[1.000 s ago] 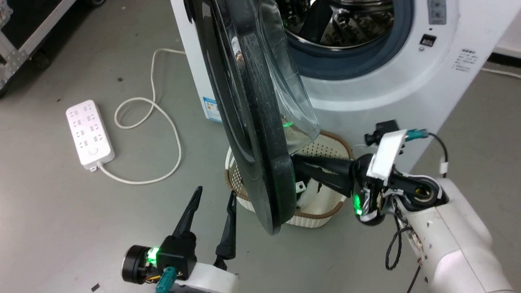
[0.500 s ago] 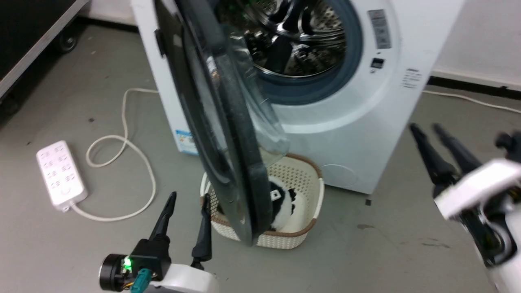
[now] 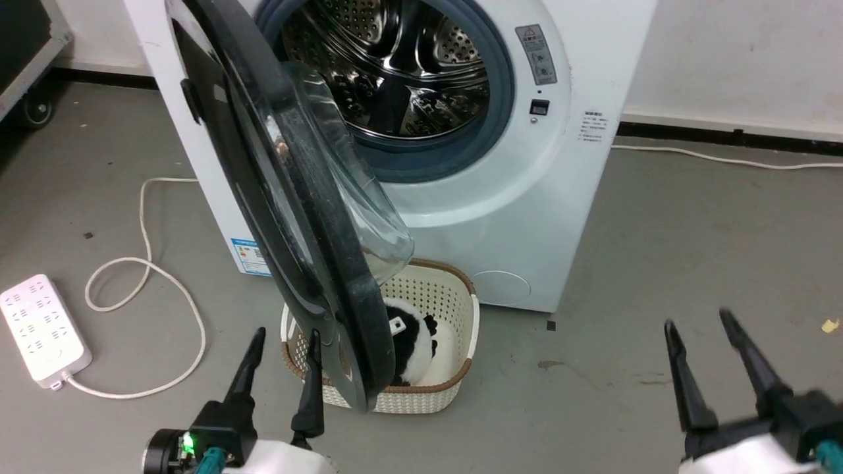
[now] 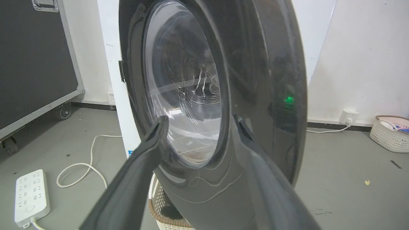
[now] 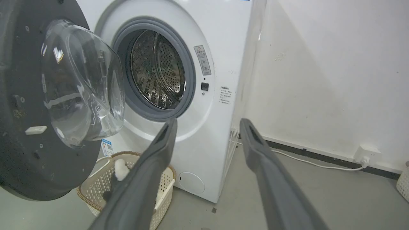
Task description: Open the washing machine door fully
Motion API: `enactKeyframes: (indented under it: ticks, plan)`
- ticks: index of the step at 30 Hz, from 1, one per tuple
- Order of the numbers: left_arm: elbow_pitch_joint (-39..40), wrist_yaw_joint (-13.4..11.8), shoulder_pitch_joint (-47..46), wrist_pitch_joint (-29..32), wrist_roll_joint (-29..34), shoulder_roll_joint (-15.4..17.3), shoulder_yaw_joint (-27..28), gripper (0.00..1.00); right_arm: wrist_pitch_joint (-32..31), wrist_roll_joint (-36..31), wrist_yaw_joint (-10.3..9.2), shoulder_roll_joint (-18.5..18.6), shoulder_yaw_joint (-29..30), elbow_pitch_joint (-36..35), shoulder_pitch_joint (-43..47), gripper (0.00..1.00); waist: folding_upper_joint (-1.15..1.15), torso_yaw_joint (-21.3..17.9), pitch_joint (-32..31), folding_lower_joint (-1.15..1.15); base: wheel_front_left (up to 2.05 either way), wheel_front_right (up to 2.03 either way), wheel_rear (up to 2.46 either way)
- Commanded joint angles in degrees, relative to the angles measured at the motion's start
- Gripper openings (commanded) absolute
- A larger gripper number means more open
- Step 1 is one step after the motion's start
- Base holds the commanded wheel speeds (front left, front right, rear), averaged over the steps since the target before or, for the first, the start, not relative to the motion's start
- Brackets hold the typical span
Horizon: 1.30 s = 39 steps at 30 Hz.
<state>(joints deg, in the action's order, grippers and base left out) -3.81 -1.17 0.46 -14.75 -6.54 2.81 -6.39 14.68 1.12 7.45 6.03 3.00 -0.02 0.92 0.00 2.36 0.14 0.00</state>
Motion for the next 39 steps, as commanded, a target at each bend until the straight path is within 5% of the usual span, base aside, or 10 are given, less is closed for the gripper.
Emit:
enactKeyframes:
  ticks: [1, 18, 19, 20, 28, 39]
  plan:
    - [-0.4, 0.2, 1.1, -0.2, 0.5, 0.1, -0.2, 1.00, 0.3, -1.1, 0.03, -1.5, 1.1, -0.8, 2.4, 1.00, 0.00, -0.2, 0.1, 0.00, 0.00, 0.00, 0.00]
    - [-2.2, -0.1, 1.2, -0.2, 0.7, 0.1, -0.9, 1.00, 0.3, -0.6, 0.03, -3.1, -0.2, -0.5, 5.7, 1.00, 0.00, -1.3, -0.7, 0.00, 0.00, 0.00, 0.00]
    - [-2.1, 0.0, 1.1, -0.2, 0.9, 0.1, -0.9, 0.85, 0.3, -0.3, 0.03, -3.1, -0.2, -0.4, 5.6, 1.00, 0.00, -1.3, -0.7, 0.00, 0.00, 0.00, 0.00]
    - [-2.0, 0.1, 1.1, -0.2, 1.2, 0.1, -0.9, 0.02, 0.3, -0.2, 0.03, -3.1, -0.1, -0.3, 5.5, 1.00, 0.00, -1.4, -0.8, 0.00, 0.00, 0.00, 0.00]
    - [2.7, -0.8, 0.5, -0.2, 0.5, 0.1, 0.3, 0.00, 0.3, 0.7, 0.03, -3.1, 0.1, -0.3, 5.2, 1.00, 0.00, -1.6, -0.8, 0.00, 0.00, 0.00, 0.00]
    - [24.7, -3.9, -7.0, -0.2, -0.4, 0.1, 6.1, 0.00, 0.3, 2.3, 0.03, -3.1, -0.4, -0.8, 4.0, 1.00, 0.00, -2.2, -0.7, 0.00, 0.00, 0.00, 0.00]
